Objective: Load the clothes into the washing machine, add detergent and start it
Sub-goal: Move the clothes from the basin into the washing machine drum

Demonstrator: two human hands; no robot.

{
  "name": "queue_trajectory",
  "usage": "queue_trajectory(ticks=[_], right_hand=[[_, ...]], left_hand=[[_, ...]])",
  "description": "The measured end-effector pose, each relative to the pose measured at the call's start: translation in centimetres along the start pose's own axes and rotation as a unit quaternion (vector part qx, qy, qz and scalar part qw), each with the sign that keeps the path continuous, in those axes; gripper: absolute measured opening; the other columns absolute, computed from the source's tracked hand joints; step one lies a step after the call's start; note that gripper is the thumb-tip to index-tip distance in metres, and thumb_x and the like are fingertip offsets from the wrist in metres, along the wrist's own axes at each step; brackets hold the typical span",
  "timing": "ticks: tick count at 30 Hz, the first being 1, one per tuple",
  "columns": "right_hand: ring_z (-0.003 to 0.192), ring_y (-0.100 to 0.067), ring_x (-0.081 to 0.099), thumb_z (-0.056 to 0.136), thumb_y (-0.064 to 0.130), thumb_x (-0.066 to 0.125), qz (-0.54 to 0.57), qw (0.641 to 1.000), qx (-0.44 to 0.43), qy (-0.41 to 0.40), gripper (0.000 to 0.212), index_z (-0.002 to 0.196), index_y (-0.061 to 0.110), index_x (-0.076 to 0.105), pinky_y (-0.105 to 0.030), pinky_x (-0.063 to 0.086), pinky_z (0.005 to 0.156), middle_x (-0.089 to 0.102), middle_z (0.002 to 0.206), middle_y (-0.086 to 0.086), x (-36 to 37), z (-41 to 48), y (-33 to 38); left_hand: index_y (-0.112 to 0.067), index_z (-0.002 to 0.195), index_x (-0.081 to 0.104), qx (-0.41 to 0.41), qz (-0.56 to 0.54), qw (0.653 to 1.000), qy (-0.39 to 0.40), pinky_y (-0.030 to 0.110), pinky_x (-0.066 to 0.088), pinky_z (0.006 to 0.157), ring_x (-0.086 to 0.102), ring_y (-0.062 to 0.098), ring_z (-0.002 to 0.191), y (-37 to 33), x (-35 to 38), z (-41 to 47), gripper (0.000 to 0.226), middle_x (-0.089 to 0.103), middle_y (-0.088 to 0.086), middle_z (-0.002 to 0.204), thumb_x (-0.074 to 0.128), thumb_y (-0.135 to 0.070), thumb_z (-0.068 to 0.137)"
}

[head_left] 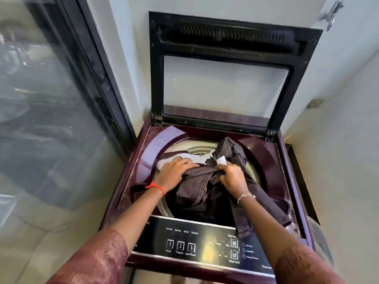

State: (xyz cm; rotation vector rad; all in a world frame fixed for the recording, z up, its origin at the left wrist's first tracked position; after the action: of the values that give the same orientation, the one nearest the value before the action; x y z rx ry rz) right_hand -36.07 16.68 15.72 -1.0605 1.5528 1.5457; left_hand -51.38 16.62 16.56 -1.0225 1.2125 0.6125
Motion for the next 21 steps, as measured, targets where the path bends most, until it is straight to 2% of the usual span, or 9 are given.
queue_trajectory(ticks=[5, 9, 12, 15, 18, 21], right_hand=[[0.097, -0.039, 0.058, 0.073, -0.008, 0.048, 0.027, 0.999, 0.033, 0.015, 0.05, 0.115, 0.013, 0.064, -0.038, 0.044, 0.079, 0.059, 0.113, -0.019, 3.9, 2.9, -1.8], [0.119, -0.035, 0.049, 0.074, -0.012, 0.044, 0.068, 0.994, 0.043, 0.08, 0.06, 0.125, 0.017, 0.057, -0.04, 0.041, 0.1, 0.048, 0.131, -0.017, 8.2, 4.8, -3.8], [0.131, -0.031, 0.039, 0.081, -0.01, 0.044, 0.104, 0.986, 0.046, 0.123, 0.059, 0.13, 0.023, 0.051, -0.037, 0.032, 0.111, 0.034, 0.145, -0.013, 10.8, 5.5, -5.2], [0.132, -0.027, 0.039, 0.085, -0.008, 0.047, 0.14, 0.98, 0.05, 0.136, 0.055, 0.129, 0.024, 0.051, -0.027, 0.028, 0.11, 0.031, 0.147, -0.01, 12.2, 6.0, -6.2], [0.13, -0.029, 0.04, 0.084, -0.007, 0.051, 0.167, 0.972, 0.064, 0.155, 0.057, 0.128, 0.028, 0.052, -0.033, 0.032, 0.112, 0.031, 0.146, -0.01, 14.2, 6.2, -7.7], [0.131, -0.03, 0.038, 0.079, -0.013, 0.047, 0.17, 0.964, 0.095, 0.181, 0.07, 0.129, 0.036, 0.049, -0.039, 0.034, 0.11, 0.026, 0.149, -0.01, 15.8, 5.7, -9.1]], left_hand=[[-0.029, 0.136, 0.045, -0.057, -0.007, 0.997, 0.043, 0.041, 0.047, 0.095, 0.039, 0.021, 0.13, 3.2, 3.9, 2.0, 0.072, 0.042, -0.006, 0.143, 0.039, 0.015, 0.079], [-0.029, 0.141, 0.037, -0.089, -0.007, 0.992, 0.093, 0.044, 0.042, 0.101, 0.034, 0.024, 0.134, 5.1, 7.6, 3.2, 0.073, 0.032, -0.003, 0.15, 0.039, 0.014, 0.082], [-0.03, 0.145, 0.027, -0.117, 0.012, 0.986, 0.121, 0.052, 0.034, 0.107, 0.025, 0.024, 0.139, 6.0, 10.5, 3.6, 0.075, 0.021, -0.003, 0.154, 0.042, 0.011, 0.085], [-0.03, 0.147, 0.021, -0.132, -0.015, 0.979, 0.154, 0.055, 0.026, 0.109, 0.017, 0.025, 0.143, 6.2, 13.1, 3.8, 0.068, 0.011, -0.001, 0.157, 0.04, 0.004, 0.091], [-0.029, 0.147, 0.02, -0.148, -0.064, 0.967, 0.195, 0.05, 0.015, 0.113, 0.011, 0.023, 0.145, 6.7, 15.4, 3.9, 0.062, 0.004, 0.001, 0.159, 0.037, 0.0, 0.094], [-0.031, 0.147, 0.022, -0.153, -0.122, 0.954, 0.226, 0.044, 0.003, 0.116, 0.0, 0.023, 0.146, 6.5, 17.6, 3.9, 0.052, -0.001, -0.003, 0.159, 0.029, -0.01, 0.1]])
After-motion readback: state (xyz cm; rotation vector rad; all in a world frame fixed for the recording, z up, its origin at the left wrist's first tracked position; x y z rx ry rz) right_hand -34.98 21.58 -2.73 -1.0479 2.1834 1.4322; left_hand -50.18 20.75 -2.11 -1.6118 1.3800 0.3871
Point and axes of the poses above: each hand's wrist, its own z-axis towards the middle knuckle, its own x-axis out of the palm, y = z × x, the point moved 10 cm from there along z, towards the middle knuckle
